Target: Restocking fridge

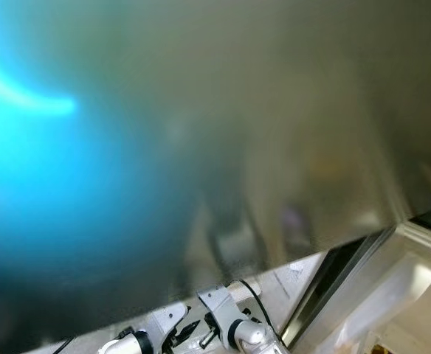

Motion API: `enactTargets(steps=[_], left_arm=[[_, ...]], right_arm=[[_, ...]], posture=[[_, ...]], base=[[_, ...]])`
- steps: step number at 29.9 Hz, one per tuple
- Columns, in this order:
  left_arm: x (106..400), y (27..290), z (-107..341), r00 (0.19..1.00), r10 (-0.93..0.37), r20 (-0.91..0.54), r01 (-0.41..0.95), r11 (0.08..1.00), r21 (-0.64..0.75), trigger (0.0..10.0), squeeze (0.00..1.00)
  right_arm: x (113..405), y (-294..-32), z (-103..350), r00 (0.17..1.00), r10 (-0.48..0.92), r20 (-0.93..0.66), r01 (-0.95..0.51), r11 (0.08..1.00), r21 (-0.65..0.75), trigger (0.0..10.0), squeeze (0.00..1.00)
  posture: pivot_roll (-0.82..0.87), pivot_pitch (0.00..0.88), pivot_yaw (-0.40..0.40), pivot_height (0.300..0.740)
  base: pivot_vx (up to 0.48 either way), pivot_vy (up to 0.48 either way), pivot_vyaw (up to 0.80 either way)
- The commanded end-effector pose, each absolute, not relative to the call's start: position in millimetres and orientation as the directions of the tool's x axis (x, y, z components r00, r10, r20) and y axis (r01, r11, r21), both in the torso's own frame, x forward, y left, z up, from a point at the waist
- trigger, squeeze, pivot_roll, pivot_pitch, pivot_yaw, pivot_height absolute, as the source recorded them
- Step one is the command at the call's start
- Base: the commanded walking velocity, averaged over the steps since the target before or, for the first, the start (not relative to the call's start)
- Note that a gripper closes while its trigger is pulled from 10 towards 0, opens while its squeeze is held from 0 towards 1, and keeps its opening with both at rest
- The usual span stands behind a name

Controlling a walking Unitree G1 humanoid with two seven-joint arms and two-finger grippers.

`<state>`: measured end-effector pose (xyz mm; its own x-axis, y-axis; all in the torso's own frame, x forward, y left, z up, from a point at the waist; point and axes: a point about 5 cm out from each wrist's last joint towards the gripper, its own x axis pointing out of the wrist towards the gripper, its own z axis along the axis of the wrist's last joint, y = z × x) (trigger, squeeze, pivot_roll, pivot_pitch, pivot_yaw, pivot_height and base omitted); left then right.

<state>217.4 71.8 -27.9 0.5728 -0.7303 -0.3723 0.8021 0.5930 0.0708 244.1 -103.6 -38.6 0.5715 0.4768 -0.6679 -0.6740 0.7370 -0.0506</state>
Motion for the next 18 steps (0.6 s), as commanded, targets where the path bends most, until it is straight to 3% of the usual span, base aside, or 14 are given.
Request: enactTargets(steps=[1, 18], left_arm=[[212.3, 69.3, -32.2, 0.554, -0.734, -0.394, 0.809, 0.586, 0.046, 10.0, 0.00], [211.1, 71.3, -35.1, 0.544, -0.726, -0.420, 0.809, 0.586, 0.033, 10.0, 0.00]], right_arm=[[243.1, -102.8, -39.8, 0.568, 0.476, -0.671, -0.676, 0.735, -0.051, 10.0, 0.00], [240.8, -101.3, -41.2, 0.551, 0.496, -0.671, -0.692, 0.721, -0.035, 10.0, 0.00]], posture=[[-0.04, 0.049, 0.043, 0.684], [-0.04, 0.046, 0.041, 0.689]], base=[[0.000, 0.000, 0.00], [0.000, 0.000, 0.00]])
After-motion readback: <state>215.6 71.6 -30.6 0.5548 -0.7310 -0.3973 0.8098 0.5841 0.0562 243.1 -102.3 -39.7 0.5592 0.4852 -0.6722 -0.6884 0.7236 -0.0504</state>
